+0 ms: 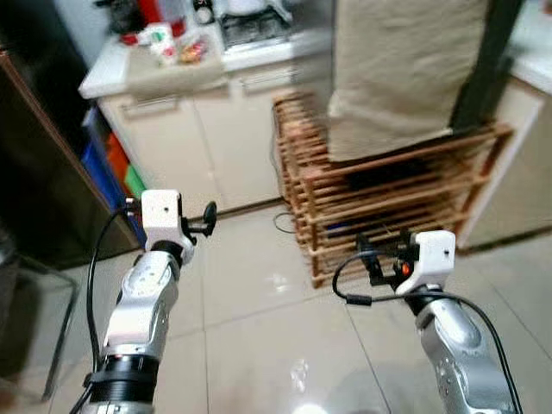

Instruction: Restocking fridge

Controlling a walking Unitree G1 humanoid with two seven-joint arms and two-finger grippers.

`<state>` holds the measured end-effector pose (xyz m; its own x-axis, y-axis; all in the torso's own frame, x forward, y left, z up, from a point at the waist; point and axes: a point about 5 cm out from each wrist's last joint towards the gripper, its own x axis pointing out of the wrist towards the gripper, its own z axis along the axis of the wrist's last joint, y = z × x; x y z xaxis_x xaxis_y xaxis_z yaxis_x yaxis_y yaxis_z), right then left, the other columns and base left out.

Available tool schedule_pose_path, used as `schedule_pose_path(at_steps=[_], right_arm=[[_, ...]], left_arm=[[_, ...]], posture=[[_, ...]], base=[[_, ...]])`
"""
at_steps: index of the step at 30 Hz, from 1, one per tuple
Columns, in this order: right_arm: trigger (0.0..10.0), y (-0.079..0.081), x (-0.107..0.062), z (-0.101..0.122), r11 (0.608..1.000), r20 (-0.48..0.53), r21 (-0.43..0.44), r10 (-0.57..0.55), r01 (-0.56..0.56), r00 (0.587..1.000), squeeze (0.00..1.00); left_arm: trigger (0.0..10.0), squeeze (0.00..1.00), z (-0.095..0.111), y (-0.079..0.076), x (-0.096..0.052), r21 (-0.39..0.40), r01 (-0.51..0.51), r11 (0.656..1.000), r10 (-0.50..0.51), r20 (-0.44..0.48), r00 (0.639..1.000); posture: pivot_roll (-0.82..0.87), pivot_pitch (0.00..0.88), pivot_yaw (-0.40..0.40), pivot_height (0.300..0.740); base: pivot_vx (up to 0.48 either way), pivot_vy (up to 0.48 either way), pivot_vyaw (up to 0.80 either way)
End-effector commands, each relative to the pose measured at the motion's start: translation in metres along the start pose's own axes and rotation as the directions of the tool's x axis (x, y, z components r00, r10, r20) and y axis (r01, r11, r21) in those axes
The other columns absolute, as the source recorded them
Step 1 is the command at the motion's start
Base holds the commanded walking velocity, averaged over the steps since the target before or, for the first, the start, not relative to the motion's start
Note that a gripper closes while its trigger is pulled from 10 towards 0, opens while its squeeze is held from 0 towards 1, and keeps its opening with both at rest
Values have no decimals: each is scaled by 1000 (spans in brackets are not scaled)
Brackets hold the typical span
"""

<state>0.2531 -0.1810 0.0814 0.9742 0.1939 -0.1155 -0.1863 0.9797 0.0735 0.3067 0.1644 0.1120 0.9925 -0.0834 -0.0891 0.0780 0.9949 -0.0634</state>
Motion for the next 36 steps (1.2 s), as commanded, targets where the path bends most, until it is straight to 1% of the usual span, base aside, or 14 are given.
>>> schedule_pose_path(at_steps=[1,5,7,12,14,18,20,21,22,26,27,32,34,36], right_arm=[[10000,5,4,3,1000,10,-4,14,-14,1000,0],[10000,5,6,5,1000,15,-9,22,-21,1000,0],[10000,6,8,6,999,12,-23,42,-42,999,0],[10000,5,9,7,998,12,-30,52,-52,999,0],[10000,4,10,9,998,21,-33,47,-46,999,0],[10000,1,12,11,999,27,-45,31,-30,999,0],[10000,1,13,12,998,32,-51,29,-28,999,0],[10000,1,14,12,998,33,-59,27,-25,999,0],[10000,1,14,12,998,32,-63,23,-21,999,0],[10000,0,15,12,997,28,-71,14,-12,1000,0],[10000,-1,15,12,998,29,-67,9,-7,1000,0],[10000,-2,17,15,998,52,-66,-14,18,999,0],[10000,-4,17,16,997,69,-58,-45,49,997,0],[10000,-4,17,17,997,75,-54,-55,59,996,0]], left_arm=[[10000,0,4,8,-2,10,-20,1000,19,14,1000],[10000,0,3,6,-4,-8,-20,1000,20,18,1000],[10000,0,3,5,-5,-21,-21,1000,21,22,1000],[10000,0,3,4,-5,-40,-18,999,20,30,999],[10000,0,4,3,-5,-27,-18,999,19,29,999],[10000,0,4,1,-3,-43,-11,999,12,30,999],[10000,0,4,0,-2,-42,-1,999,3,33,999],[10000,0,4,-2,-1,-27,9,1000,-8,27,1000],[10000,0,3,-3,0,-14,9,1000,-9,24,1000],[10000,0,2,-6,1,-2,16,1000,-16,18,1000],[10000,0,2,-6,1,11,11,1000,-11,15,1000],[10000,0,4,-3,7,22,4,1000,-5,14,1000],[10000,0,9,-5,8,21,47,999,-48,36,998],[10000,0,10,-6,9,15,58,998,-59,43,997]], posture=[[-139,0,147,740],[-138,0,139,740],[-137,0,132,740],[-134,0,122,740],[-135,0,119,740],[-137,0,114,740],[-138,0,111,740],[-139,0,110,740],[-139,0,110,740],[-139,0,110,740],[-140,0,110,740],[-140,0,108,740],[-140,0,105,740],[-139,0,102,740]], base=[[461,0,0],[461,0,0],[461,0,681],[454,0,689],[435,0,688],[420,68,0],[398,268,0],[412,244,0],[0,0,0],[0,0,0],[0,0,-781],[0,0,-781],[0,0,-781],[0,0,-781]])
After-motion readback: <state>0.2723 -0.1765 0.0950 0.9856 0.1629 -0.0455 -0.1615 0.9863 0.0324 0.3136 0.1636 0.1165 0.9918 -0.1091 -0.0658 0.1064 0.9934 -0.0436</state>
